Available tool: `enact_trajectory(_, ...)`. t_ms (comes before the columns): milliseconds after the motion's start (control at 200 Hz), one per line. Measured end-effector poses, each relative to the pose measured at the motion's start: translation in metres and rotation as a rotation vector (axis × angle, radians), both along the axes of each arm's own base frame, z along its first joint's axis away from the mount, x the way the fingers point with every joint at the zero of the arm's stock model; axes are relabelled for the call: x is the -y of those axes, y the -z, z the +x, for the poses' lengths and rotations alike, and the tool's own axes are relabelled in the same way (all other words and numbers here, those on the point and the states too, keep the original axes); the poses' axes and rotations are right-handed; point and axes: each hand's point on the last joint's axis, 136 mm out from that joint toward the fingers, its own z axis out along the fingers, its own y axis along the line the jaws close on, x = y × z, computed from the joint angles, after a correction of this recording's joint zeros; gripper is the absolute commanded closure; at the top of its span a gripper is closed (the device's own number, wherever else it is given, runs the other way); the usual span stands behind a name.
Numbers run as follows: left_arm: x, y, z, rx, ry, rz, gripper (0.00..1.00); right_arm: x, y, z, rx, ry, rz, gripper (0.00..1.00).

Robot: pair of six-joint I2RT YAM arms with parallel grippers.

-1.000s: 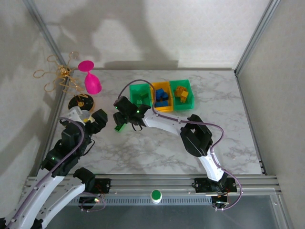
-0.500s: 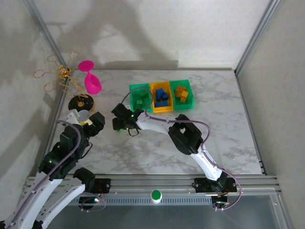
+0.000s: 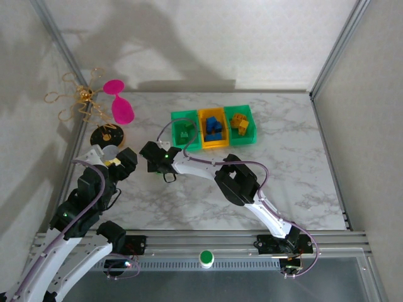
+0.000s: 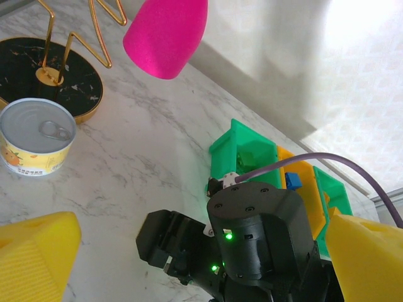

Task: Sort the legos into containers by color
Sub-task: Pick up the lego from the center of the table, then place the lego in the container.

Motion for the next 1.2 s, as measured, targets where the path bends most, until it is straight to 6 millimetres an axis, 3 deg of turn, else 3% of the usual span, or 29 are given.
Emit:
enact_trajectory(270,0.0,0.0,0.0,0.0,0.0,0.0,0.01,0.023,0.006,0.0,0.037,0.005,-0.091,0.5)
enact_trajectory(546,0.0,0.001,0.0,-0.001,0.001,0.0,0.0,0.023,0.005,0.0,0.047,-0.018,-0.097,0.7)
enact_trajectory(796,0.0,0.001,0.0,-0.001,0.001,0.0,0.0,0.024,-0.001,0.002,0.059,-0.038,-0.101,0.74)
enact_trajectory(896,0.001,0.0,0.001,0.001,0.001,-0.001,0.0,0.032,-0.015,0.004,0.071,-0.041,-0.095,0.73)
enact_trajectory(1001,0.002,0.0,0.004,0.0,0.002,-0.001,0.0,0.042,-0.043,0.014,0.1,-0.031,-0.068,0.73)
enact_trajectory(1096,0.006,0.002,0.008,-0.01,0.008,0.001,0.0,0.052,-0.071,0.033,0.145,-0.004,-0.029,0.73)
enact_trajectory(1201,0.011,0.004,0.013,-0.019,0.022,0.0,0.0,0.066,-0.088,0.058,0.188,0.029,-0.014,0.73)
